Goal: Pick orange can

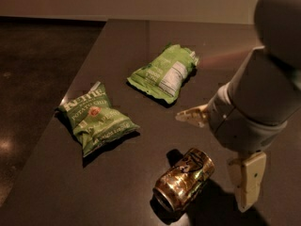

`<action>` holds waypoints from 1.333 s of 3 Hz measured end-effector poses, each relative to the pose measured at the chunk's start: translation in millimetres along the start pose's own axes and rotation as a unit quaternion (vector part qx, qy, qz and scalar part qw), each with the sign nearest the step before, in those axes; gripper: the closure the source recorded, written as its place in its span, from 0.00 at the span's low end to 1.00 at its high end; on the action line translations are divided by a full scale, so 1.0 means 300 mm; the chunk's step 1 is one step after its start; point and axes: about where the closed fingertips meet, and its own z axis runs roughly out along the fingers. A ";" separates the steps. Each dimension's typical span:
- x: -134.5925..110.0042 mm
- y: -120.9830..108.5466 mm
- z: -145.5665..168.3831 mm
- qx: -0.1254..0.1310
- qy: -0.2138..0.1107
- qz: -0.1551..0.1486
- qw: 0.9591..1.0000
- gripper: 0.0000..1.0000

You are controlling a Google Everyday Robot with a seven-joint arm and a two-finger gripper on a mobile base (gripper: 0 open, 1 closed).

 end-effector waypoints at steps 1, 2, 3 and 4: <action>-0.038 0.017 0.058 -0.016 0.007 -0.036 0.999 0.00; -0.083 0.021 0.107 -0.028 0.014 -0.064 0.997 0.00; -0.117 0.030 0.139 -0.034 0.027 -0.084 0.996 0.17; -0.128 0.028 0.152 -0.041 0.033 -0.092 0.994 0.41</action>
Offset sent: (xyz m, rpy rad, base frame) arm -0.0254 0.0390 -0.0498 -0.0891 0.0353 0.1984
